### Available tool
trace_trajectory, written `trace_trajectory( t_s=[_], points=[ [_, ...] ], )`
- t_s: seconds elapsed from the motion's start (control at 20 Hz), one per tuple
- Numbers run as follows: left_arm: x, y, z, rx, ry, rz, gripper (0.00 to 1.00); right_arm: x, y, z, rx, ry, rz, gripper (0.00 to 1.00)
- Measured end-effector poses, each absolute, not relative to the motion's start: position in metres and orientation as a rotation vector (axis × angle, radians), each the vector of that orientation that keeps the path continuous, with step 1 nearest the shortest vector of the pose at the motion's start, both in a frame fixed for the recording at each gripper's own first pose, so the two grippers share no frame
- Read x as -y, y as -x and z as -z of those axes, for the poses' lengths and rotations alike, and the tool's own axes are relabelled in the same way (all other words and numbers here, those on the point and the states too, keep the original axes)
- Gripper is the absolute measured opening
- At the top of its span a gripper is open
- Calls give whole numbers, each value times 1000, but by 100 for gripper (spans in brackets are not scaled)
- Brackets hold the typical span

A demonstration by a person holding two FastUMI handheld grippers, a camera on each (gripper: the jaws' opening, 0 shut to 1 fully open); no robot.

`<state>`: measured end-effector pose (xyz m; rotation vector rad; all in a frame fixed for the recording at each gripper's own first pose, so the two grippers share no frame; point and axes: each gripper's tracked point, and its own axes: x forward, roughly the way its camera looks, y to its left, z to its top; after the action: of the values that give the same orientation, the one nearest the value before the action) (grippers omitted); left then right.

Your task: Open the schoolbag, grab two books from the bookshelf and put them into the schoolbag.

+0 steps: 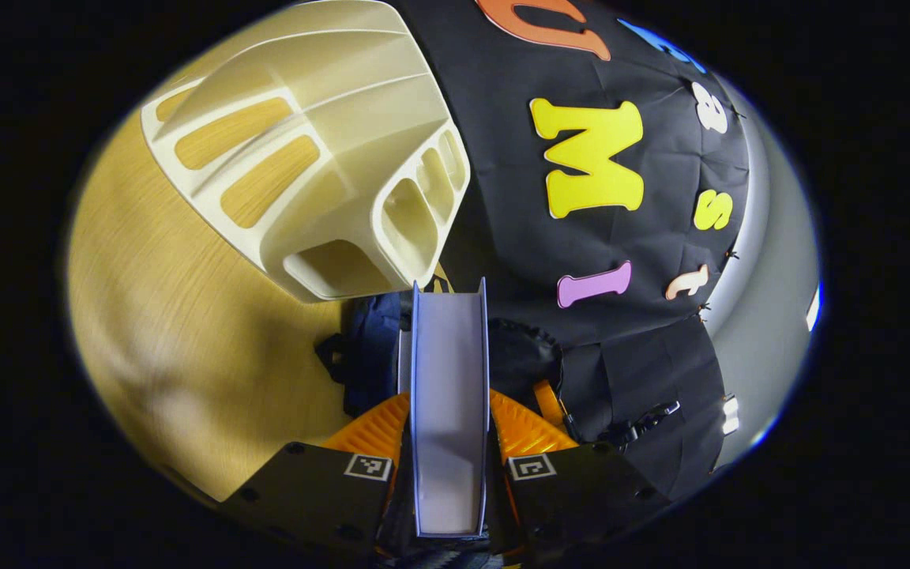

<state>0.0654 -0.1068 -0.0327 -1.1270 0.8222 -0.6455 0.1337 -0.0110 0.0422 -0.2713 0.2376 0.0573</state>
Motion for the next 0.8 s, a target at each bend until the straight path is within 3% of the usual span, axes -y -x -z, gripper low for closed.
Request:
trace_trajectory(
  t_s=[0.35,0.4,0.45,0.8],
  points=[
    [154,-89,43,-856,977,613,40,12,-132,-49,-214,244,-106,5],
    [157,-94,45,-854,950,595,44,12,-131,-50,-209,240,-114,5],
    [160,-100,48,-846,918,579,39,13,-131,-49,-206,237,-119,5],
    [194,-119,62,-818,750,507,39,21,-126,-53,-188,208,-129,5]
  ],
)
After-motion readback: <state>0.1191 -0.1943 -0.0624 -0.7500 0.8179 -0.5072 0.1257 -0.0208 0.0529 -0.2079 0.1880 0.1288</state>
